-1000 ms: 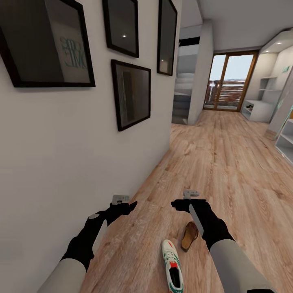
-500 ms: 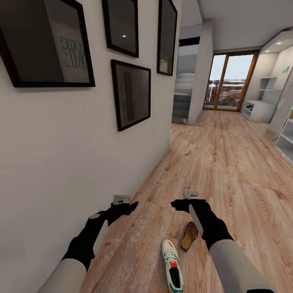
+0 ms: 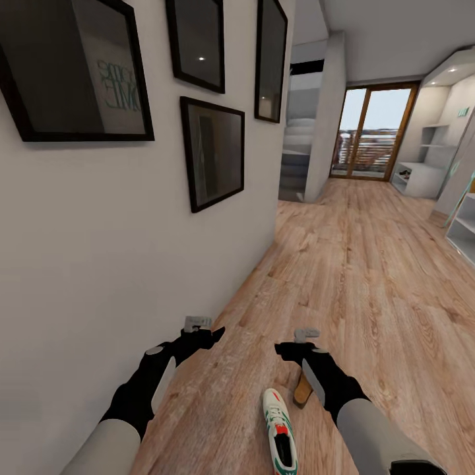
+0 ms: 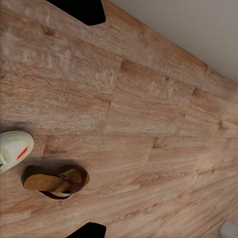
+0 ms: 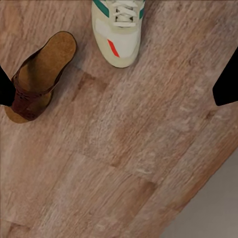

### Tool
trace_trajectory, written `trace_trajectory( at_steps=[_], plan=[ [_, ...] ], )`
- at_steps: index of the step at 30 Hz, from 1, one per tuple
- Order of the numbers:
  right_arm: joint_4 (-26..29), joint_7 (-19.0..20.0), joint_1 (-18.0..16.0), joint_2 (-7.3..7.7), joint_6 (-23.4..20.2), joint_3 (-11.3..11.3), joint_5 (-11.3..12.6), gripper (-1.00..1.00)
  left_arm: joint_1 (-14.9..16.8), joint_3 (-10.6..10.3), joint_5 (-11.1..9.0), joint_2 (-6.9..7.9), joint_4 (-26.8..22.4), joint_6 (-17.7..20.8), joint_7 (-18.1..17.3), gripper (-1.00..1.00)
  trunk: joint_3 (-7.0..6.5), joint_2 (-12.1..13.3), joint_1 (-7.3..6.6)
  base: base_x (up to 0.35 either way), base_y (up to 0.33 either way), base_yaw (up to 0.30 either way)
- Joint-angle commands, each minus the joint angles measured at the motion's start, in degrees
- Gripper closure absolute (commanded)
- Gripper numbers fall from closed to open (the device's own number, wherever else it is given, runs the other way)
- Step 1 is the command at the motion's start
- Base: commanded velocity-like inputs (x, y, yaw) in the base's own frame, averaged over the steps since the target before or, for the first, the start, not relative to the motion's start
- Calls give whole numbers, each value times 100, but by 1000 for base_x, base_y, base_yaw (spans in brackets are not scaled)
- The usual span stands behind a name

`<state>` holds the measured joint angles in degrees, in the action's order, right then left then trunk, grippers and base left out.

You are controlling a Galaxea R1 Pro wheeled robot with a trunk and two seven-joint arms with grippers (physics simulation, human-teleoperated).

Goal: Pick up the two gym shoes and the two sandals from the corridor floor and place them onto the hallstand (shoe rack) in the corridor, making sure they are on the rack and not on the floor. Arrange them so the two gym shoes are next to each other and the two sandals are next to each other.

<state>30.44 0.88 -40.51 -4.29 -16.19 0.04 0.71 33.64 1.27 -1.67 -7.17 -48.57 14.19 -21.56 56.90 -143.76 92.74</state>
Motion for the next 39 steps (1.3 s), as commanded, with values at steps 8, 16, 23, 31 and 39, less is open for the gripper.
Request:
trace_trajectory(
  at_steps=[8,16,23,31,39],
  plan=[
    [-142,9,-1,-8,228,5,37,-100,2,14,-19,-3,-4,48,-24,-100,6,-2,-1,-129,0,0],
    [-151,9,-1,-11,239,5,33,-100,2,14,-23,-3,-4,41,-24,-100,6,-2,-1,-324,0,0],
    [-152,12,-1,-8,240,5,27,-100,2,14,-19,-3,-10,42,-24,-100,6,-2,-1,-109,0,0],
    [-153,17,-1,-2,247,-6,40,-100,2,14,-24,-3,-7,41,-24,-100,7,-2,-1,-8,0,0],
    [-153,17,-1,-2,248,-13,52,-100,2,14,-27,-3,-11,21,-24,-100,109,-5,4,0,0,0]
  ],
)
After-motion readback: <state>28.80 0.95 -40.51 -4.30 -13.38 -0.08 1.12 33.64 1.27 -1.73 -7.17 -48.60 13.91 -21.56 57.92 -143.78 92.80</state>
